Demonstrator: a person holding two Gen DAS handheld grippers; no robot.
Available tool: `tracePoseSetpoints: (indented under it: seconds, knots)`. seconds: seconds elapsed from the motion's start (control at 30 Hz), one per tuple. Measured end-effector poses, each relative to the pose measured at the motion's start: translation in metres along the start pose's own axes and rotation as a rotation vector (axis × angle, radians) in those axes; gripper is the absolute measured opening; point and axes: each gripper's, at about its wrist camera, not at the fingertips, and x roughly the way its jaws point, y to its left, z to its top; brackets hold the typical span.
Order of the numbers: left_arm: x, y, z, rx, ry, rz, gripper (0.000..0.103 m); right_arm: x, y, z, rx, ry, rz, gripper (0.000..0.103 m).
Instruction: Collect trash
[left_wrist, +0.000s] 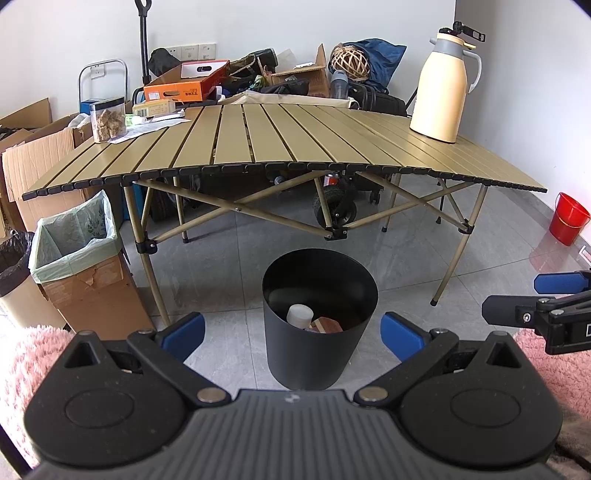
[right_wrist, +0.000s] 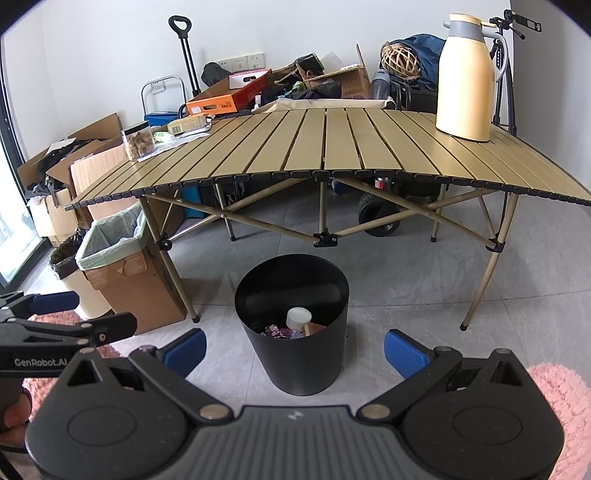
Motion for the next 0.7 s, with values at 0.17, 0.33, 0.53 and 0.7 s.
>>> tracePoseSetpoints:
  seconds: [0.17,0.33,0.53,0.7]
  knots:
    - [-0.0010,-0.0011,0.0016,0.003,-0.003,-0.002,0.103,0.0001,0.0000,0.0001,-0.001,0.000,-0.002,0.103]
    - [-0.0016,-0.0019,0.0031,0.007,-0.008,-0.004,0.103,-0.0007,-0.0014,0.0012,-0.002,-0.002,-0.003,0.103]
    - [-0.0020,-0.0008,0.0026,0.006,-0.008,-0.002,0.103,-0.0009,-0.0022,0.0028,-0.004,-0.003,-0.006,0.103]
    - [-0.0011,-0.0004,0.0024,0.004,-0.001,-0.010,0.103,-0.0007,-0.0017,0.0031,-0.004,-0.003,-0.007,0.103]
